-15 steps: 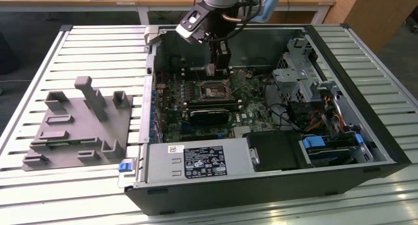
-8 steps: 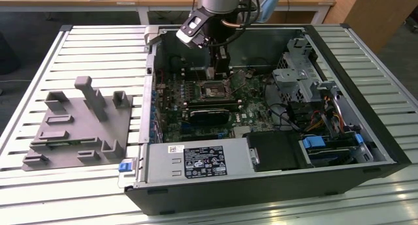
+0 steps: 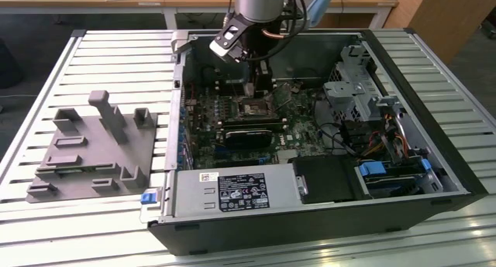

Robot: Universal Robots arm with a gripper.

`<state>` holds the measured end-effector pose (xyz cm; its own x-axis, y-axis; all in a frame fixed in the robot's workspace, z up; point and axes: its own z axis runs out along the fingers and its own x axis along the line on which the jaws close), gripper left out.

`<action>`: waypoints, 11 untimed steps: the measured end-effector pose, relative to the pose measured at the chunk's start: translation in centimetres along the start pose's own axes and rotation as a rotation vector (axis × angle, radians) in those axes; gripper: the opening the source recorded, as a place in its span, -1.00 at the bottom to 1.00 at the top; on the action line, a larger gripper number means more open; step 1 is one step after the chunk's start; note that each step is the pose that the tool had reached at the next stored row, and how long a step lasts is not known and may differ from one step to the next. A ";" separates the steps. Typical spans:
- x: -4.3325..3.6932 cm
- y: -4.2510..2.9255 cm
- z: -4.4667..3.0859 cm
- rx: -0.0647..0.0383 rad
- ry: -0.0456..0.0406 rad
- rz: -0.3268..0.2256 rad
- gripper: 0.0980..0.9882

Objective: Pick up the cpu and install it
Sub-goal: 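Place the cpu into insertion slot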

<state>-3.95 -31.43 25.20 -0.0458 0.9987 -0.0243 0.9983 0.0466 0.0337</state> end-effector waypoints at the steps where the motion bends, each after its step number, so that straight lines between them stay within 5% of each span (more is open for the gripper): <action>1: 0.01 0.00 0.11 0.000 0.0000 0.000 -0.03; 11: 0.11 -0.03 1.18 0.000 -0.0027 0.004 -0.03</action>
<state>-3.94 -31.35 24.02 -0.0419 0.9988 -0.0269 0.9985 0.0428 0.0336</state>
